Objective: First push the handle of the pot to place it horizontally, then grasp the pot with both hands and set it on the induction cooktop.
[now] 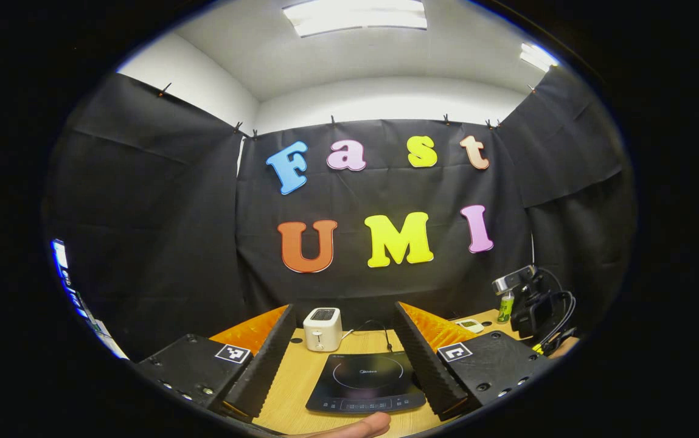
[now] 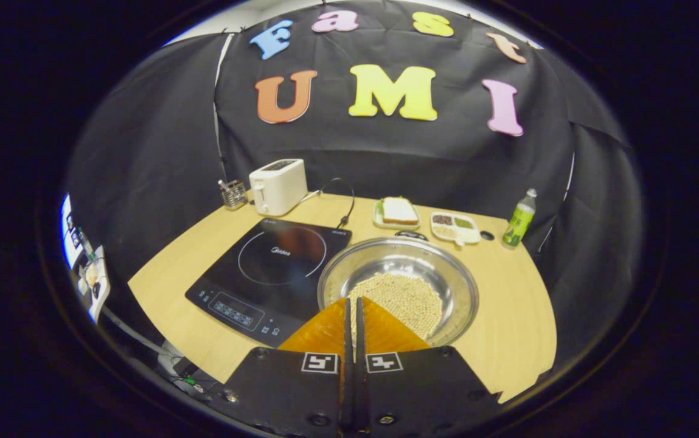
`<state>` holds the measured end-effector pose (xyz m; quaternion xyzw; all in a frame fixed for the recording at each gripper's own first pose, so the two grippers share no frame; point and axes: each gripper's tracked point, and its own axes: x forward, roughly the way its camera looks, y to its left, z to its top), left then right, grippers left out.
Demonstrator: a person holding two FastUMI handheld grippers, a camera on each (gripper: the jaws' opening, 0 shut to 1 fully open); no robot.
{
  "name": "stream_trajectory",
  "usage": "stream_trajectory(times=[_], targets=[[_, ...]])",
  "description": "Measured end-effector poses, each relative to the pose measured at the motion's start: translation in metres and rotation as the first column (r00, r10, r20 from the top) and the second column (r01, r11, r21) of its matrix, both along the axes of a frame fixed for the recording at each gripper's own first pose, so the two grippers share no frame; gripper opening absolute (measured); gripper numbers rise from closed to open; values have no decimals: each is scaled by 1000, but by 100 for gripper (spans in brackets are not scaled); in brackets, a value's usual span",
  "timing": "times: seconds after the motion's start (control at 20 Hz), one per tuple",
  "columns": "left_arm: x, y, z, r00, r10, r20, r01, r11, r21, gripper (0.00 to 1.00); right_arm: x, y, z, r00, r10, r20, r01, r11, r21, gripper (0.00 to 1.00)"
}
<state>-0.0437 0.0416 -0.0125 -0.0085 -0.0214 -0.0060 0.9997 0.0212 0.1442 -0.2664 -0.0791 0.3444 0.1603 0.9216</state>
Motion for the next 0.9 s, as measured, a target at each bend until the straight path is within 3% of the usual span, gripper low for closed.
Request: stream_trajectory(times=[0.3, 0.55, 0.9], targets=[[1, 11, -8, 999, 32, 3, -32, 999, 2, 96, -12, 12, -54, 993, 20, -113, -22, 1000, -18, 4], [-2, 20, -10, 998, 68, 2, -68, 998, -2, 96, -26, 20, -94, 959, -7, -284, 24, 998, 54, 4], [-4, 12, -15, 999, 50, -4, -50, 999, -8, 96, -21, 7, -109, 959, -37, -281, 47, 998, 30, 4]])
